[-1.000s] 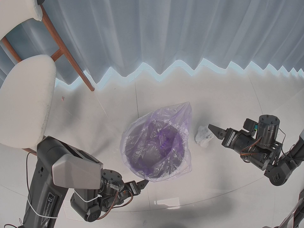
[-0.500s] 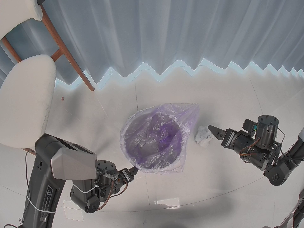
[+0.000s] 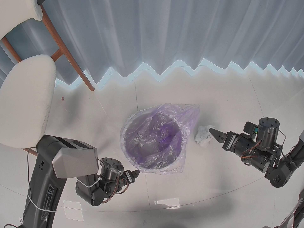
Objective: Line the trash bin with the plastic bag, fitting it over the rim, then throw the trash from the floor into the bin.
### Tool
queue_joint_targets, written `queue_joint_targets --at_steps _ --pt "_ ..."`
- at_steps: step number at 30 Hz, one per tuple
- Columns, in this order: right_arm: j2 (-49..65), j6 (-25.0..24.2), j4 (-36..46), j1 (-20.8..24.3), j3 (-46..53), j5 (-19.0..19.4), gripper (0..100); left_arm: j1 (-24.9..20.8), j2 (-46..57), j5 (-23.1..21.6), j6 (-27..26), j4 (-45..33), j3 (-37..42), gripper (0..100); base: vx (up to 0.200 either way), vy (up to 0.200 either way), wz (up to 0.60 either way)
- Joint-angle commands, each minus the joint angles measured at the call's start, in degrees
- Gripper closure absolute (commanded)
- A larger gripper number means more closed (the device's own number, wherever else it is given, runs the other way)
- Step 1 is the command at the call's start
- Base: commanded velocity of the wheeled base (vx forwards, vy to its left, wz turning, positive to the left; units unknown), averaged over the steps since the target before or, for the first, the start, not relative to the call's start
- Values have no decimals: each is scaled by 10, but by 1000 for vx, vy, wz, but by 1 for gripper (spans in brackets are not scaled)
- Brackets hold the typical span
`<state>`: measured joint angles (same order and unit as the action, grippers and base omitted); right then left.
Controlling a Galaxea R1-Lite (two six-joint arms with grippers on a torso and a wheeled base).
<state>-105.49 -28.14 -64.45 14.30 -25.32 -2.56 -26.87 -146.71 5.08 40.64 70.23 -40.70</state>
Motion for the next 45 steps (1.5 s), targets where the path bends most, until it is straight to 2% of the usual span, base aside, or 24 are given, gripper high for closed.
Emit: queue_joint_targets --at_steps 1,5,10,11,12,13,14,16,21,25,33,45 --pt "19 -2 -1 0 23 -1 0 5 3 0 -13 -105 -107 0 0 0 0" --pt "26 -3 -1 -6 35 -1 0 5 5 0 -13 -120 -122 0 0 0 0" --pt "23 -4 -1 -26 35 1 0 1 48 -5 -8 -84 -46 0 0 0 0" --pt "19 -5 -2 -35 34 1 0 -2 75 -19 -8 4 48 0 0 0 0" --pt "18 -5 -8 -36 35 1 0 -4 77 -29 -8 47 78 0 0 0 0" --pt "18 -5 -8 -36 35 1 0 -4 77 -29 -8 47 78 0 0 0 0" --pt "13 -6 -23 -36 40 1 0 -6 68 -58 -8 166 144 0 0 0 0" --pt "8 -5 -38 -36 50 1 0 -5 55 -68 -7 168 164 0 0 0 0" --pt "-4 -4 -71 -36 59 1 0 -6 94 -72 52 165 167 0 0 0 0" --pt "-6 -4 -74 -36 60 1 0 -6 98 -73 56 165 164 0 0 0 0" --pt "-9 -4 -75 -36 60 1 0 -34 59 -72 55 164 89 0 0 0 0" --pt "-4 -5 -75 -41 61 1 0 -27 10 -52 55 164 -14 0 0 0 0"
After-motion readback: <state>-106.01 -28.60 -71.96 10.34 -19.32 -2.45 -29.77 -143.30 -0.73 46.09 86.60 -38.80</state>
